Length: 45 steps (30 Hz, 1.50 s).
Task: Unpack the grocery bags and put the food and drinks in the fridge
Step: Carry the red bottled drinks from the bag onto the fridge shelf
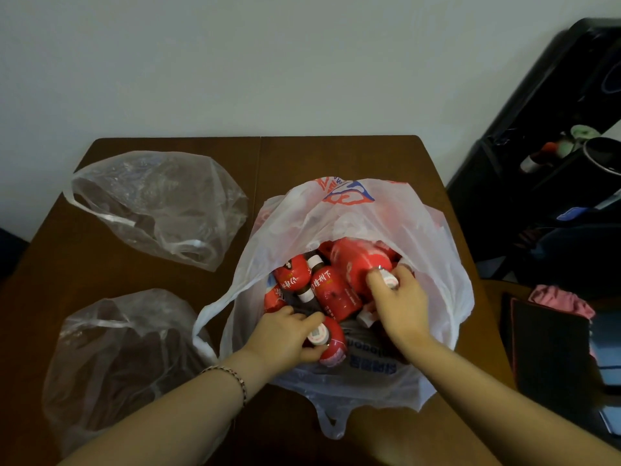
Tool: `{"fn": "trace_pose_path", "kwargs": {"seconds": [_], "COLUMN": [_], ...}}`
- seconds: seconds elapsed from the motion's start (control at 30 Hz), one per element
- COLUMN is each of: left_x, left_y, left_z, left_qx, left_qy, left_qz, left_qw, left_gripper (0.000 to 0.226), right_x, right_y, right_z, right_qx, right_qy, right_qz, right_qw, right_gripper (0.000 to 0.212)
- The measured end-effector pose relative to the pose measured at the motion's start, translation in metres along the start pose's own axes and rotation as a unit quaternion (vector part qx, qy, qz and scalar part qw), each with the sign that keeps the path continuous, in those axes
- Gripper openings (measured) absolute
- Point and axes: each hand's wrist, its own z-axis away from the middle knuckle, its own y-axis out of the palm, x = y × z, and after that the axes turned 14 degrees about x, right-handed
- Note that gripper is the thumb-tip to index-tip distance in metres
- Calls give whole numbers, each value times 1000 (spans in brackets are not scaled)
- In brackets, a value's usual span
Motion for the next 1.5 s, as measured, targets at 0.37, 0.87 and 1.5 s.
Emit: {"fn": "trace_pose_path", "kwargs": {"seconds": [0.37,0.87,1.5], "left_x": [-17,-35,-171], "left_y": [-17,-52,-201], "left_z": [-4,-7,131], "left_qx": [154,274,-59], "left_qy": [-61,-96,-559], "left_qz": [22,23,191], "left_qw": [986,957,805], "left_gripper": [54,55,45], "right_x": [-5,28,148], "right_y": [-6,-14,-21], "right_z": [10,21,106], "right_qx": [58,83,275], "right_qy": [-54,-108,-497], "right_qz": [380,412,492], "right_qw": [922,901,659], "right_gripper": [36,36,24]}}
